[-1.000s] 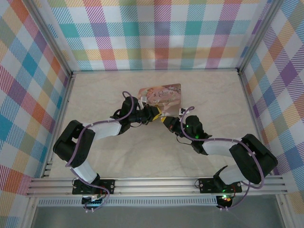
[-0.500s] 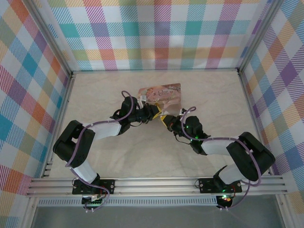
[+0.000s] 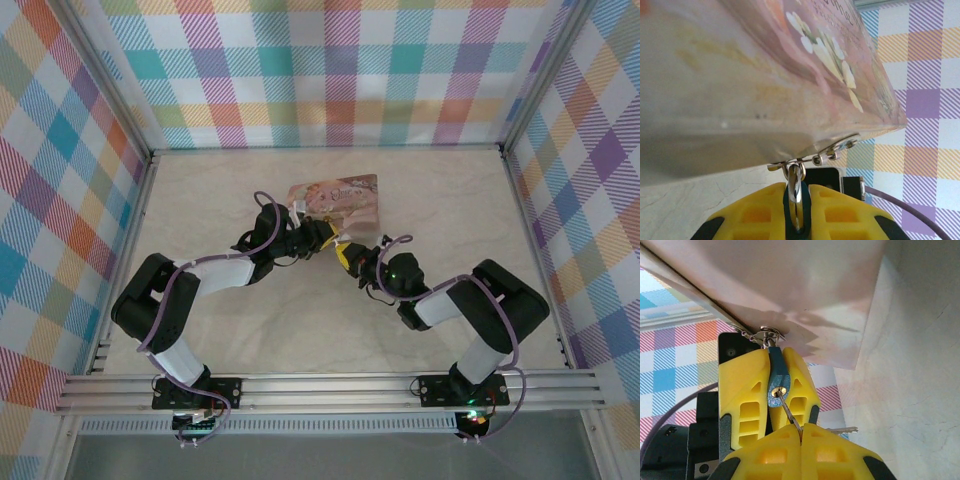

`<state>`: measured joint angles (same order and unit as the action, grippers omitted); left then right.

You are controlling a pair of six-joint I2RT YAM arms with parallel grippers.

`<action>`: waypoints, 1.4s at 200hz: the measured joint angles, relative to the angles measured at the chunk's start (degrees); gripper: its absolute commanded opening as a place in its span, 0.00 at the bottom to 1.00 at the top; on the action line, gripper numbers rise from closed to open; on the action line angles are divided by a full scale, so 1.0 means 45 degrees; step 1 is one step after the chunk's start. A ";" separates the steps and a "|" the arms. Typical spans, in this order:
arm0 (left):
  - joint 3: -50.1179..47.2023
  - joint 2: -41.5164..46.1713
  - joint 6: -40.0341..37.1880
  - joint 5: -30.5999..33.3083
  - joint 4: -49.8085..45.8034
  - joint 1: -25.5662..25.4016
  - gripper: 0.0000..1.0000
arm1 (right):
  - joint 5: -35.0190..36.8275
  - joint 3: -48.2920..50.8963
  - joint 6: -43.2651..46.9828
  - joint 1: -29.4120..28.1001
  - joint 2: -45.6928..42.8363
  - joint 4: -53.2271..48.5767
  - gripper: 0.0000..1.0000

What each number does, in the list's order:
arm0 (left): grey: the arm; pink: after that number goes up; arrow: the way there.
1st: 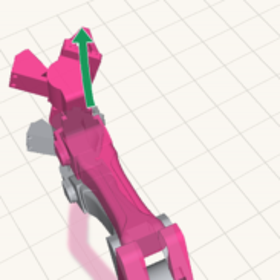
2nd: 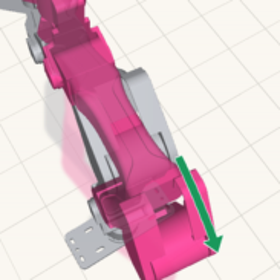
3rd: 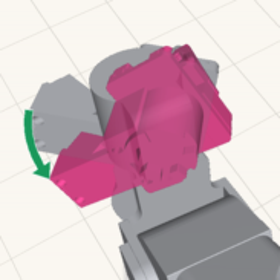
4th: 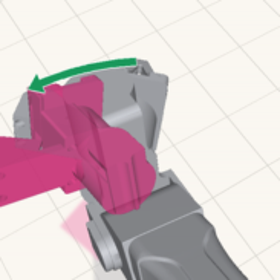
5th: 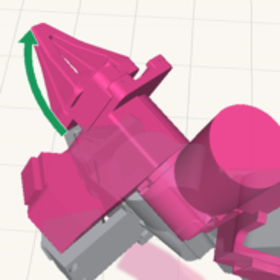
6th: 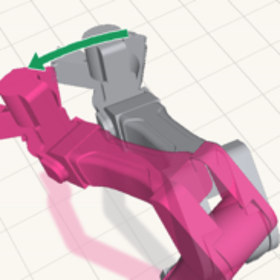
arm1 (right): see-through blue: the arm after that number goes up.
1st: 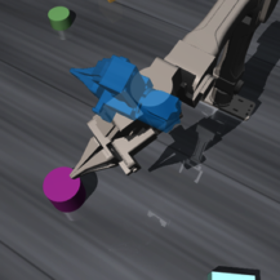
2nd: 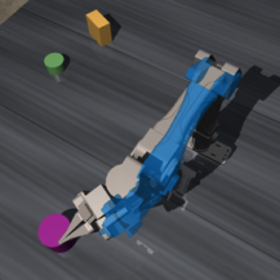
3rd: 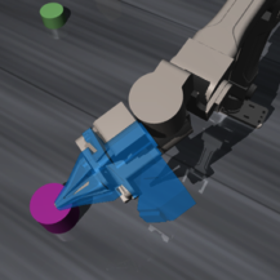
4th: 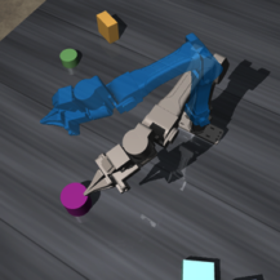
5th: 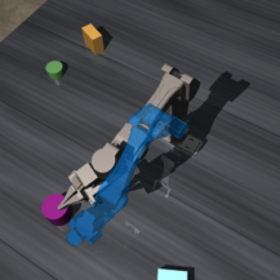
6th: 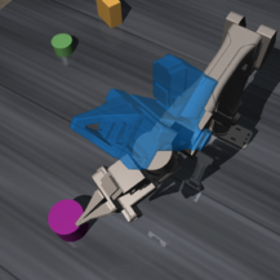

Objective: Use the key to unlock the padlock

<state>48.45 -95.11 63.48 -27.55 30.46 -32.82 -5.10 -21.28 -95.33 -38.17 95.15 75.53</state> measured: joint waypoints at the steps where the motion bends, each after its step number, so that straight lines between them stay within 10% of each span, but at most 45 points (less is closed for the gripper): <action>1: 0.0000 0.0000 -0.0005 0.0000 0.0000 0.0000 0.11 | 0.0005 0.0000 -0.0010 -0.0005 0.0010 0.0019 0.00; 280: -0.0233 0.0369 -0.0364 -0.0087 0.0340 -0.0010 0.03 | -0.0486 -0.1350 0.1015 0.0282 -0.1656 -0.4027 0.00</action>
<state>47.40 -93.45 61.84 -27.94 31.99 -32.86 -7.29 -27.35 -90.76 -36.91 87.70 57.41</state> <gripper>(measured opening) 0.132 0.051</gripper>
